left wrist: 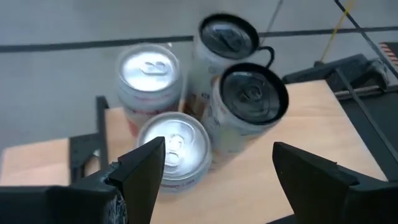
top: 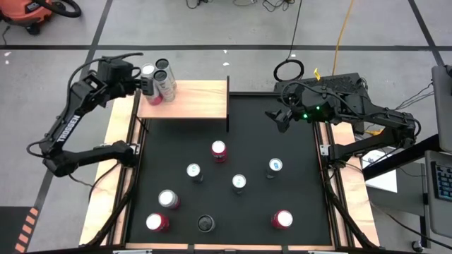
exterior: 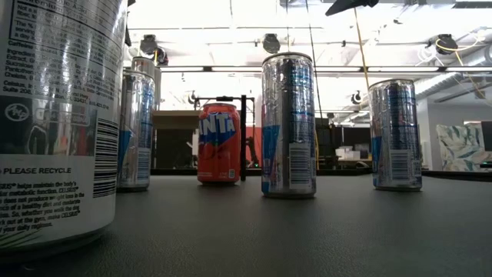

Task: Place canned beverage on shelf
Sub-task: Put the right pink soda can on the shelf aligned with the other pink soda can

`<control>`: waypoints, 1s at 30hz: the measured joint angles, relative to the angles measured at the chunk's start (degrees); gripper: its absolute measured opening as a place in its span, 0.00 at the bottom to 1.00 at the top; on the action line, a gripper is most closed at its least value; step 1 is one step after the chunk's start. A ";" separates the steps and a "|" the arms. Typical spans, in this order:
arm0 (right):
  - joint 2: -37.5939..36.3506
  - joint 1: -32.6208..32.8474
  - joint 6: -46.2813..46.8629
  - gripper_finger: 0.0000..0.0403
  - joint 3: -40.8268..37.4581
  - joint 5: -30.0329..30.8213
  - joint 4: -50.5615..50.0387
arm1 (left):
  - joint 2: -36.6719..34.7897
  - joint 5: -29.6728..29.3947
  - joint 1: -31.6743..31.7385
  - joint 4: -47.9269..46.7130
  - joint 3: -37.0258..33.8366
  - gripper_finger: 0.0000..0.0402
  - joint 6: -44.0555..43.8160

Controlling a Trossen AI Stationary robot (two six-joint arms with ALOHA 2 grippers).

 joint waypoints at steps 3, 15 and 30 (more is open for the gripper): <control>0.00 0.00 -0.14 0.89 0.00 0.00 0.00 | 0.78 -1.68 0.01 -3.75 1.47 0.75 -0.41; 0.00 0.00 -1.54 0.89 0.00 -1.49 0.00 | 4.58 -2.40 -0.04 -7.42 1.93 0.98 -3.21; 0.00 0.00 -2.00 0.89 0.00 -2.92 0.00 | 10.57 -6.16 0.01 -11.72 1.91 1.00 -0.36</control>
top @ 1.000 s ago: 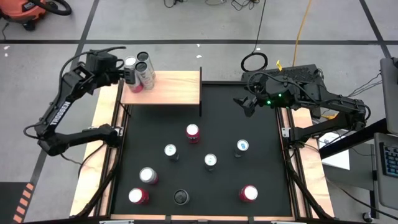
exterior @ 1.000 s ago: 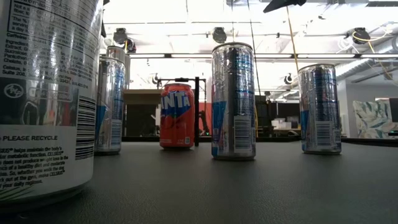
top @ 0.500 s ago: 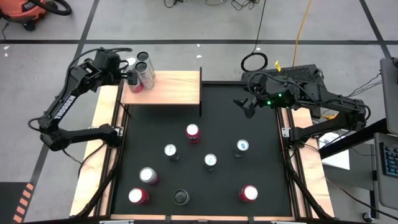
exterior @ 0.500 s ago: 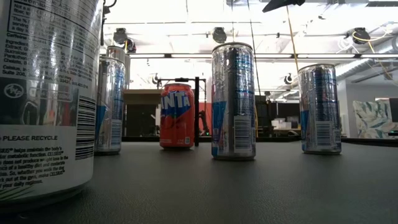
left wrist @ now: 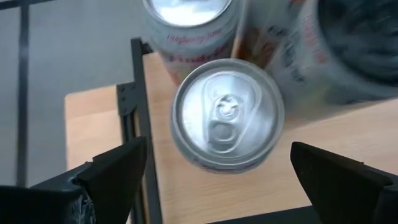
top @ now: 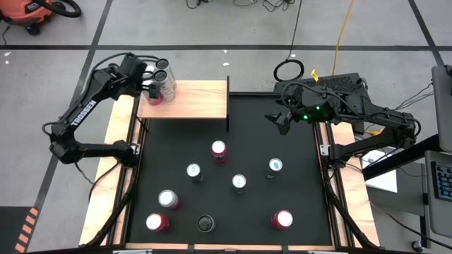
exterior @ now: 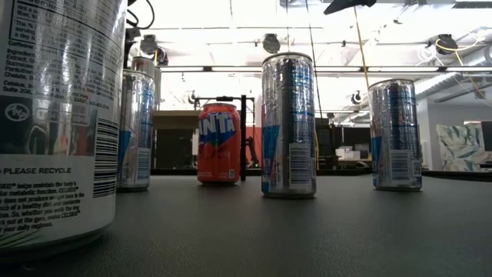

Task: Place canned beverage on shelf
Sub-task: Put the right pink soda can on the shelf aligned with the other pink soda can

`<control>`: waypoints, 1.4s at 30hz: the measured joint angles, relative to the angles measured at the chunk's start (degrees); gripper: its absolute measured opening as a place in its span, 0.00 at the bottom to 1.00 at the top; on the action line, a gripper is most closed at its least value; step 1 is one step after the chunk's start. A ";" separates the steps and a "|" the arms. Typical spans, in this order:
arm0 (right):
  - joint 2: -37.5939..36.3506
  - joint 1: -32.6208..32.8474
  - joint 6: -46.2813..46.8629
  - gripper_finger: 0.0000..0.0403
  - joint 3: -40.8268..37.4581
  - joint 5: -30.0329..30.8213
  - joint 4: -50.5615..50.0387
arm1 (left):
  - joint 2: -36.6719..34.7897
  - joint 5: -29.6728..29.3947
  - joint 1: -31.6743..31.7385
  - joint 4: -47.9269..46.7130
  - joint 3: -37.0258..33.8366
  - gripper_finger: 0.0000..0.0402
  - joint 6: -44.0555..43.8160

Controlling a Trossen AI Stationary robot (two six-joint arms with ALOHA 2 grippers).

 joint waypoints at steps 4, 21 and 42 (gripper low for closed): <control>0.00 0.00 0.02 0.89 0.00 -0.01 -0.01 | 0.25 -1.38 -0.45 -0.07 0.00 1.00 -1.08; 0.00 0.00 -0.89 0.89 0.00 0.02 -0.02 | 2.54 -3.45 -0.74 0.07 0.00 1.00 -6.14; 0.00 -0.02 -0.46 0.89 0.00 0.08 -0.02 | 2.57 -4.26 -0.87 1.84 -2.45 0.81 -8.04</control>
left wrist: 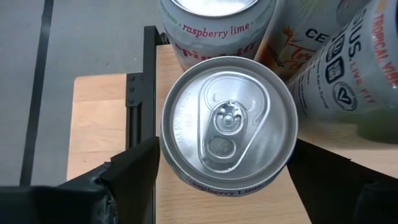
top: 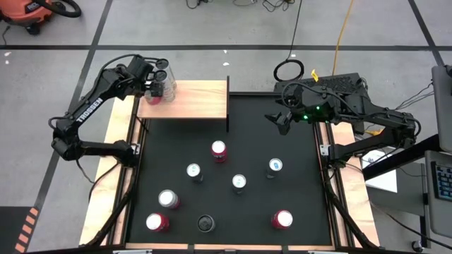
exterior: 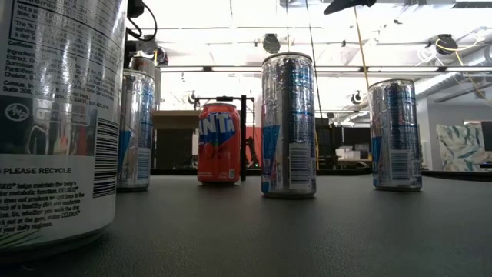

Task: Place canned beverage on shelf
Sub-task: Put the right pink soda can on the shelf aligned with the other pink soda can

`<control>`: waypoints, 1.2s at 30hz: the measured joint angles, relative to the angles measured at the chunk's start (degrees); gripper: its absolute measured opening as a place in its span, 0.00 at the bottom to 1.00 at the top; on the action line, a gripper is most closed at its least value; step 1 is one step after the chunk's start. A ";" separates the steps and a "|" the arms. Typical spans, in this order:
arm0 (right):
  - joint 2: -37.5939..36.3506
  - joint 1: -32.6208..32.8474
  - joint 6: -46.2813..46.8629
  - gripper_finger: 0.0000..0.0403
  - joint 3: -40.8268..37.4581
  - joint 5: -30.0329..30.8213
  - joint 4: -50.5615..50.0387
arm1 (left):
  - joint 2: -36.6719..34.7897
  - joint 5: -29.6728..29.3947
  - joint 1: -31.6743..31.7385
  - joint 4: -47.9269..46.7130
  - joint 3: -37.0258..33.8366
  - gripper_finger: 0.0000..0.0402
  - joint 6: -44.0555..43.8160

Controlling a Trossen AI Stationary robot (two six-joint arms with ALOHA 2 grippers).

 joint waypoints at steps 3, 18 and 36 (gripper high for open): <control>0.00 0.02 0.65 0.89 0.00 0.01 -0.02 | 0.00 -0.11 0.00 0.14 0.00 0.78 -0.17; 0.00 0.02 1.05 0.89 0.00 0.02 -0.02 | 0.00 -3.74 -1.21 1.37 -0.03 0.75 -2.43; 0.01 0.02 1.73 0.89 0.00 0.02 -0.02 | 0.00 -5.97 -1.84 1.85 -0.04 0.75 -2.54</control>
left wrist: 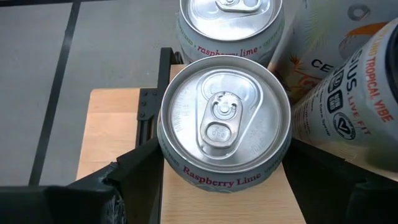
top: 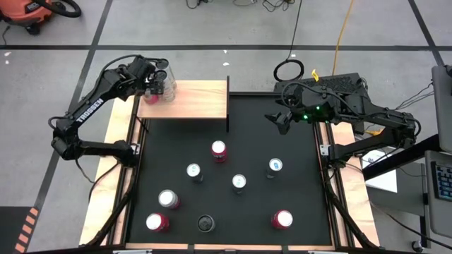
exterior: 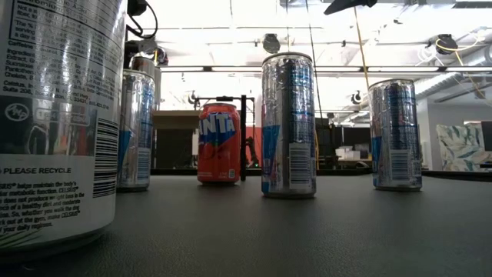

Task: Place canned beverage on shelf
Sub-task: Put the right pink soda can on the shelf aligned with the other pink soda can

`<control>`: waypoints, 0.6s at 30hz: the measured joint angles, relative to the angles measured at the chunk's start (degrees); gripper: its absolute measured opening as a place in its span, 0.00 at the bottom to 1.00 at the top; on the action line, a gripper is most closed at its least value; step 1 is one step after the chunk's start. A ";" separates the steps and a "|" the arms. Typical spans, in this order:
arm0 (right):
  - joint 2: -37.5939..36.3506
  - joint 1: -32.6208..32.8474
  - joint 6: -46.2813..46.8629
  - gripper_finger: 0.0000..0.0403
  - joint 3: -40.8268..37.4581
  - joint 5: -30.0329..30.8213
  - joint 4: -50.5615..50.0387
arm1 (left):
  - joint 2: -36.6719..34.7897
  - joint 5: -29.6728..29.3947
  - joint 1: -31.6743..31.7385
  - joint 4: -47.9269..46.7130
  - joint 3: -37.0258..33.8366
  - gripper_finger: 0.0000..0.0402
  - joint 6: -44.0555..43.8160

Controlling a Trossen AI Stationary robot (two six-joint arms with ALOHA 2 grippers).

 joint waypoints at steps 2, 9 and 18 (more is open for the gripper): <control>0.02 0.00 0.00 0.89 0.00 0.00 0.02 | 0.00 0.00 0.00 -0.01 0.01 0.75 0.01; 0.02 0.00 0.00 0.89 0.00 -0.02 0.02 | 0.00 0.00 0.00 -0.51 0.01 0.75 0.02; 0.02 0.00 -0.02 0.89 0.00 -0.01 0.02 | -0.11 -0.28 0.00 -0.33 0.04 0.80 0.03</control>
